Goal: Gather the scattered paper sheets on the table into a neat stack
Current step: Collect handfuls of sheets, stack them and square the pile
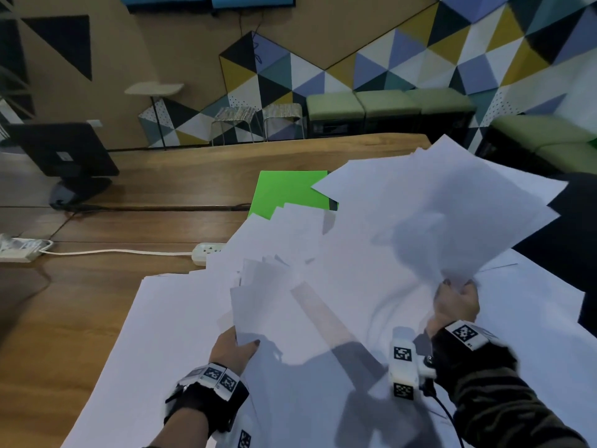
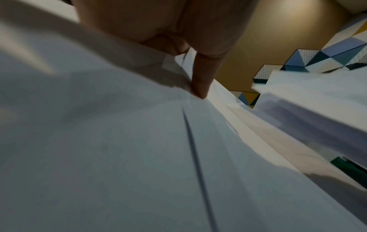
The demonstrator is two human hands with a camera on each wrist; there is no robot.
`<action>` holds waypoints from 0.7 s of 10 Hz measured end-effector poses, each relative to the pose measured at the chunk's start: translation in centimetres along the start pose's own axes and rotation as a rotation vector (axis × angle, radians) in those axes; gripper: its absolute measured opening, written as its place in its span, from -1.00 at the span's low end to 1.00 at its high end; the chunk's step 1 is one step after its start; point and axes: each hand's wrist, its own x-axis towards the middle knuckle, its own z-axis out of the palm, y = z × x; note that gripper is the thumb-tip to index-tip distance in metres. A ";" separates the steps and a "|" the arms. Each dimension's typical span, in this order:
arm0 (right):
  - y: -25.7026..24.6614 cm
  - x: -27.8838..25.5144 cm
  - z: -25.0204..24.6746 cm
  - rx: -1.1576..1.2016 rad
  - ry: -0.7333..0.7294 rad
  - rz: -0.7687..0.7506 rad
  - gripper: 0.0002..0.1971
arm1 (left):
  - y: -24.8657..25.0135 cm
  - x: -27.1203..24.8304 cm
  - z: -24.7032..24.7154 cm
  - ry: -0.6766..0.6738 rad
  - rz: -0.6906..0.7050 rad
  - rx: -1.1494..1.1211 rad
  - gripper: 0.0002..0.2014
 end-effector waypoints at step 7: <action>-2.7 -3.9 -0.3 0.413 -1.049 0.246 -0.25 | 2.8 -2.4 -0.4 0.078 -0.119 0.059 -0.70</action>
